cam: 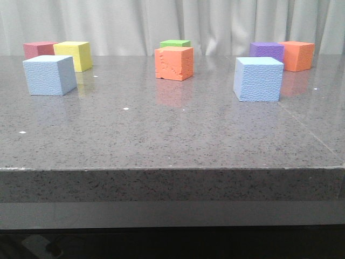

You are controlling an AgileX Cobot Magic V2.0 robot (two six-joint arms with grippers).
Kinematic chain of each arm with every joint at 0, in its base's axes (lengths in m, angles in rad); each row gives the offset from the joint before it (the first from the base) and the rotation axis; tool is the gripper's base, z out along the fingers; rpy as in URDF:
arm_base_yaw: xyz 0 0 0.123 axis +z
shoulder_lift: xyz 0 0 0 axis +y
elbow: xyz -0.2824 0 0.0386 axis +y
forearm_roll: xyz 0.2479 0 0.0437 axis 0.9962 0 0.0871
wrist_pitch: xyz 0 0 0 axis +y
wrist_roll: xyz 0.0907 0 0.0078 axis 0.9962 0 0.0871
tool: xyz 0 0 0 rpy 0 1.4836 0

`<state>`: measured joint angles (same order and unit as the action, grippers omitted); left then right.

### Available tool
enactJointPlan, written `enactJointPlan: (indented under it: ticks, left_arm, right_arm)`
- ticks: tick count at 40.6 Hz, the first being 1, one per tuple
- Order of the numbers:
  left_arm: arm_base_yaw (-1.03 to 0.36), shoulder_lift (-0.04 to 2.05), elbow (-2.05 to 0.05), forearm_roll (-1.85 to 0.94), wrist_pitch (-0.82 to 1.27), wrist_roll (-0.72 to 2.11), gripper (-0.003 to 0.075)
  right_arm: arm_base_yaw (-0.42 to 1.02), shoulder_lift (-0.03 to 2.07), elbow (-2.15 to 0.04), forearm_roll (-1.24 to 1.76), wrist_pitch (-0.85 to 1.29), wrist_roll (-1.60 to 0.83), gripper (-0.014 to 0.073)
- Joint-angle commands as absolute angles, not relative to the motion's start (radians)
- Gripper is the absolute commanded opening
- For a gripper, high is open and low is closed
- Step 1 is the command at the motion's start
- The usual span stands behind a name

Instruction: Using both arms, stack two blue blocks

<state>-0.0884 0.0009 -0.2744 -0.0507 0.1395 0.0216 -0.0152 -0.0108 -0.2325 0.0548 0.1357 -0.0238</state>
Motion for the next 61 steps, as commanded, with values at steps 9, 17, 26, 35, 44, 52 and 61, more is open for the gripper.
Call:
enactJointPlan:
  ticks: [9,17,26,35,44,52,61]
  left_arm:
    - [-0.089,0.252,-0.673,-0.055,0.388,0.013,-0.002]
    - [-0.089,0.39,-0.73,-0.055,0.449,0.013,-0.002]
    - [-0.089,0.465,-0.73,-0.055,0.449,0.013,-0.002]
    - [-0.089,0.483,-0.73,-0.057,0.45,0.013,-0.002]
    - [-0.089,0.485,-0.73,-0.04,0.444,0.014,-0.002]
    - [-0.089,0.485,-0.73,-0.039,0.413,0.014,0.0106]
    - [-0.089,0.485,-0.73,-0.039,0.413,0.014,0.0545]
  right_arm:
    - [-0.021,0.219,-0.549,0.032,0.353,-0.034,-0.0067]
    - [-0.021,0.373,-0.625,0.012,0.42,-0.034,-0.0067]
    - [-0.018,0.415,-0.622,0.019,0.403,-0.034,-0.0067]
    - [-0.018,0.415,-0.622,0.019,0.413,-0.034,-0.0067]
    - [-0.018,0.415,-0.622,0.019,0.399,-0.035,-0.0065]
    - [-0.018,0.415,-0.622,-0.019,0.4,-0.036,0.0095]
    - [-0.018,0.415,-0.622,-0.01,0.413,-0.037,0.0667]
